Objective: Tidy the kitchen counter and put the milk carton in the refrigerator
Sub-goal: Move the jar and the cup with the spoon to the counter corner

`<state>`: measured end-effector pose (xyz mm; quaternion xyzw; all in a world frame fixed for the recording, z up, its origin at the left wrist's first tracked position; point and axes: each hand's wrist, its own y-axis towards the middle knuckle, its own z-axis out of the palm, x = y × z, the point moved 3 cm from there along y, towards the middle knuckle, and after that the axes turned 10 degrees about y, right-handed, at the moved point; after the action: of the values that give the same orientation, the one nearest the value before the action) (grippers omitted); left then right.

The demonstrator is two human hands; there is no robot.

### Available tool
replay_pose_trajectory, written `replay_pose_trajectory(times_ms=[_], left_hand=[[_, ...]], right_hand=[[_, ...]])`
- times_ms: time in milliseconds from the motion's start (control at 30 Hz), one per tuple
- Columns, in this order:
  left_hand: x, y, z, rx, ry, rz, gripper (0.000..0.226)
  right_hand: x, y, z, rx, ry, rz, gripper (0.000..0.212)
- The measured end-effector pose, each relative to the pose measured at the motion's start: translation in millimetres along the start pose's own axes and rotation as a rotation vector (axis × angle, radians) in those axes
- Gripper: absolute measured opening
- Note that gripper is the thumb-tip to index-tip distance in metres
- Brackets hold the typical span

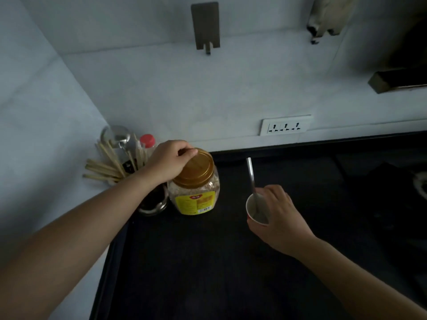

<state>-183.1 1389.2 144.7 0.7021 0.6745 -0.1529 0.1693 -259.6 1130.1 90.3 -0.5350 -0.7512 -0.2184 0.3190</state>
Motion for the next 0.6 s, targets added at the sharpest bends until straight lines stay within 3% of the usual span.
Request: replay_pose_trajectory(times_ms=[200,433,500,600], left_hand=[[25,34,-2,-0.092,0.014,0.005,0.023],[30,-40,31,-0.447,0.074,0.087,0.044],[40,-74,59,-0.415,0.048,0.033,0.047],[64,-109,107,-0.218,0.087,-0.106,0.051]], right_hand=[[11,23,3,-0.004,-0.021,0.043,0.071],[7,50,24,0.039,-0.010,0.067,0.068],[6,54,35,0.077,-0.014,0.050,0.072],[7,55,57,0.162,-0.004,0.021,0.077]])
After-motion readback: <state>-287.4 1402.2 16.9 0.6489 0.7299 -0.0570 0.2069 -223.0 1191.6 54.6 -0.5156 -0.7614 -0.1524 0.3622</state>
